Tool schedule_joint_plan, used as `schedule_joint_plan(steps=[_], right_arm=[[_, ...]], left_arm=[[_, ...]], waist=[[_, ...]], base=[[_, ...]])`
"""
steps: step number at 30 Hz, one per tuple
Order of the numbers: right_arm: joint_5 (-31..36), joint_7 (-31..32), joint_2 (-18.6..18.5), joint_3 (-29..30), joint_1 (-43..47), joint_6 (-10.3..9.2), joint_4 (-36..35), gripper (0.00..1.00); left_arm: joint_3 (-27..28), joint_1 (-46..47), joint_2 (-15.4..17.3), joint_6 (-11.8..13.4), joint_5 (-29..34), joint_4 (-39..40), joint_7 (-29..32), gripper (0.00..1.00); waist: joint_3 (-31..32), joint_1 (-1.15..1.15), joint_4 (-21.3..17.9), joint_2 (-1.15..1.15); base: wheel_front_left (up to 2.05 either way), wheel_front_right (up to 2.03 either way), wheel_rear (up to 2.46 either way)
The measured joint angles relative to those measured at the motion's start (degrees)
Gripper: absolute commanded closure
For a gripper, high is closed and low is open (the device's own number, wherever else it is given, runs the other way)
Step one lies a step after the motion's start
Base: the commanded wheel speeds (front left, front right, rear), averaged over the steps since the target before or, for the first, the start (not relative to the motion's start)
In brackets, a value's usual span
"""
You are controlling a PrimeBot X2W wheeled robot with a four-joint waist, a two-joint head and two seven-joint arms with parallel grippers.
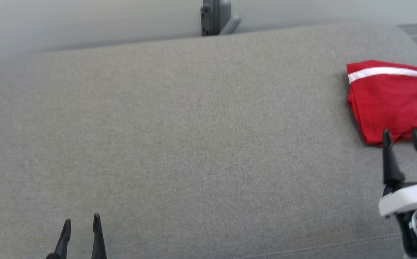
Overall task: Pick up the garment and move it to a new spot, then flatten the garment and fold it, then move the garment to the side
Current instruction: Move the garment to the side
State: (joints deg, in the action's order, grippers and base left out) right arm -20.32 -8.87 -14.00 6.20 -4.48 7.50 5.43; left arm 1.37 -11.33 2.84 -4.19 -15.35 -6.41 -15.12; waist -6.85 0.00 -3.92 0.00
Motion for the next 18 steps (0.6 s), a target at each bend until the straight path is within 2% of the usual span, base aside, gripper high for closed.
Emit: schedule_joint_plan(steps=[2, 3, 6, 10, 14, 18], right_arm=[[0.7, -1.3, 2.4, -0.4, 2.1, -0.01, 1.1, 0.0], [0.7, -1.3, 2.4, -0.4, 2.1, -0.01, 1.1, 0.0], [5.7, -3.5, 5.1, -0.8, 3.8, 0.01, 3.4, 0.0], [11.8, -5.6, 8.4, -2.1, 4.8, 0.03, 6.3, 0.0], [16.9, -6.0, 10.0, -2.3, 6.1, 0.02, 8.7, 0.0], [19.7, -6.1, 10.8, -2.8, 7.2, 0.02, 7.2, 0.0]], left_arm=[[0.6, -1.1, 0.0, -0.1, 0.8, -0.4, 0.0, 0.0], [0.6, -1.1, 0.0, -0.1, 0.8, -0.4, 0.0, 0.0], [1.4, -1.3, 0.2, -0.3, 1.8, -0.8, 0.0, 0.0], [3.1, -1.5, 0.2, 0.7, 2.2, -1.2, 0.0, 0.0], [3.0, -1.5, 0.1, 0.1, 2.2, -1.5, 0.0, 0.0], [2.0, -1.5, 0.1, -1.4, 1.6, -2.1, 0.0, 0.0]], waist=[[2.1, 0.0, 0.5, 0.0], [2.1, 0.0, 0.5, 0.0], [4.7, 0.0, 1.2, 0.0], [7.1, 0.0, 2.3, 0.0], [8.1, 0.0, 3.7, 0.0], [8.5, 0.0, 5.1, 0.0]], base=[[0.0, 0.0, 0.0], [0.0, 0.0, 0.0], [0.0, 0.0, 0.0], [0.0, 0.0, 0.0], [0.0, 0.0, 0.0], [0.0, 0.0, 0.0]])
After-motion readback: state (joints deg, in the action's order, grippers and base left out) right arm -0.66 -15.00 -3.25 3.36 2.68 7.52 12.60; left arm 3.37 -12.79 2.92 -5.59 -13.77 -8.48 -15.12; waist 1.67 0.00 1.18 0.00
